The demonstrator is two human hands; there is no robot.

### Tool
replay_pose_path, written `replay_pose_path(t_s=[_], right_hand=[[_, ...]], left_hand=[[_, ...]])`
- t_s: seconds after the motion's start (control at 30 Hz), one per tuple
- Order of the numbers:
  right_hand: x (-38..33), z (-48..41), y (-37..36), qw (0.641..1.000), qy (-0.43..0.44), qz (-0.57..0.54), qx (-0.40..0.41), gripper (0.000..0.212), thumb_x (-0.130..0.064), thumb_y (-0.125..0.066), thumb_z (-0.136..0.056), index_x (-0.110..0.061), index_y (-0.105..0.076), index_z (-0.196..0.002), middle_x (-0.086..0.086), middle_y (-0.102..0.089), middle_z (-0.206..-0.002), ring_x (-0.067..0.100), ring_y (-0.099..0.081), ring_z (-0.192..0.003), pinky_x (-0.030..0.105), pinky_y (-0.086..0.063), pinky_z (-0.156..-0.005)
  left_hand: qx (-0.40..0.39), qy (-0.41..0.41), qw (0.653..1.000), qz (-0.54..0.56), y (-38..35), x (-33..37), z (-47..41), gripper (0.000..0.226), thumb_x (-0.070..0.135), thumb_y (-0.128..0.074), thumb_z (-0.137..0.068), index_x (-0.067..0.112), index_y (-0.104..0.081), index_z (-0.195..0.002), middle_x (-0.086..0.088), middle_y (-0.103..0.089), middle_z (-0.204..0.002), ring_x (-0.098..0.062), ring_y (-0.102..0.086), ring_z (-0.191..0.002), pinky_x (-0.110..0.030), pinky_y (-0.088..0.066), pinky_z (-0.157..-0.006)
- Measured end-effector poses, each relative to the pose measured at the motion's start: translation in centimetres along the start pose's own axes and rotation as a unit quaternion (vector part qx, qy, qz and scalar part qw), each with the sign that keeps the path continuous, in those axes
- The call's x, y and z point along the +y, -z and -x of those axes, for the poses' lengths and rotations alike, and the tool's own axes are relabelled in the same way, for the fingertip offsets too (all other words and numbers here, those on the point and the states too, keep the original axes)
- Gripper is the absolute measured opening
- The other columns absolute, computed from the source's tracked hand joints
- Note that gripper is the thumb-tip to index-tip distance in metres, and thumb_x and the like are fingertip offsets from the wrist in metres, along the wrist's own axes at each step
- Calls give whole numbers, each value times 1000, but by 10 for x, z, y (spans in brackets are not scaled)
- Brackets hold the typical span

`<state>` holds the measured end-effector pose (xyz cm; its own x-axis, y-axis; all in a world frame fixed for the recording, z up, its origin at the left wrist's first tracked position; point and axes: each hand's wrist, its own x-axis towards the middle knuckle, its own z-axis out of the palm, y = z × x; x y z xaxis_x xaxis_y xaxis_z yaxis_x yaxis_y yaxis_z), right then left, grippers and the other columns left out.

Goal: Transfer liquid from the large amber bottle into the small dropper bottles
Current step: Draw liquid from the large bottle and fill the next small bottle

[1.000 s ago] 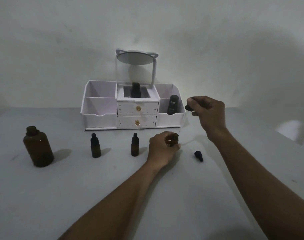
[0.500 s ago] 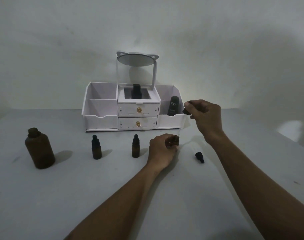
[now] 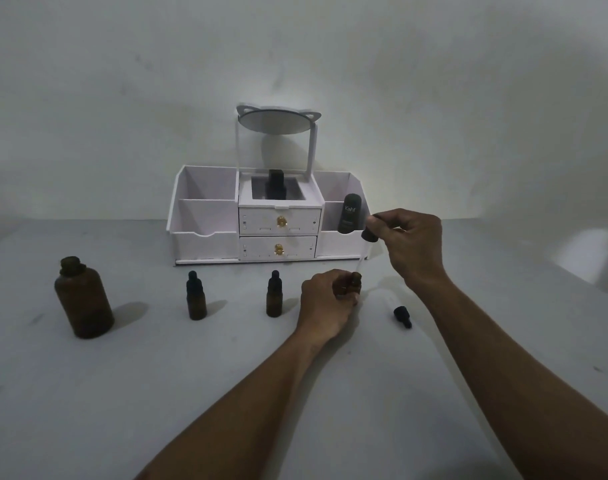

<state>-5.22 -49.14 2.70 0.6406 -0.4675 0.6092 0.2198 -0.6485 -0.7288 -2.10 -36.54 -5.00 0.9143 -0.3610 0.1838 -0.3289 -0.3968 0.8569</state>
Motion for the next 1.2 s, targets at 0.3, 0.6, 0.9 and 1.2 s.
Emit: replay_pose_path(t_s=[0.3, 0.6, 0.9, 1.2], right_hand=[[2, -1, 0, 1000, -17, -19, 3, 16, -27, -77, -86, -14, -81, -94, -1, -78, -81, 12, -75, -78, 41, -61, -84], [-31, -6, 8, 998, 20, -50, 23, 11, -26, -75, -88, -18, -79, -94, -1, -78, -84, 16, -75, -79, 39, -62, -81], [-105, 15, -47, 977, 41, -209, -16, 7, -14, -71, -90, -14, -74, -96, -15, -75, -74, 5, -74, -73, 19, -59, -70], [-171, 49, -147, 943, 45, -303, -131, 10, -15, -70, -91, -17, -74, -100, -3, -78, -87, 16, -77, -85, 29, -62, -77]], left_hand=[[1, 3, 1000, 3, -1, -3, -2, 46, 21, -75, -85, 18, -63, -129, -1, -64, -131, -18, -60, -119, -35, -38, -112], [-58, 20, 996, 63, 22, -4, 29, 62, 27, -78, -81, 29, -50, -136, 4, -58, -133, -13, -57, -114, -23, -46, -92], [-113, 12, 993, 39, 152, -35, 113, 20, 32, -75, -81, 32, -70, -101, 11, -72, -99, -5, -69, -90, -25, -57, -84], [205, 98, 971, -75, 288, -115, 131, 9, 35, -78, -77, 30, -73, -82, 16, -69, -81, 1, -62, -78, -14, -42, -69]])
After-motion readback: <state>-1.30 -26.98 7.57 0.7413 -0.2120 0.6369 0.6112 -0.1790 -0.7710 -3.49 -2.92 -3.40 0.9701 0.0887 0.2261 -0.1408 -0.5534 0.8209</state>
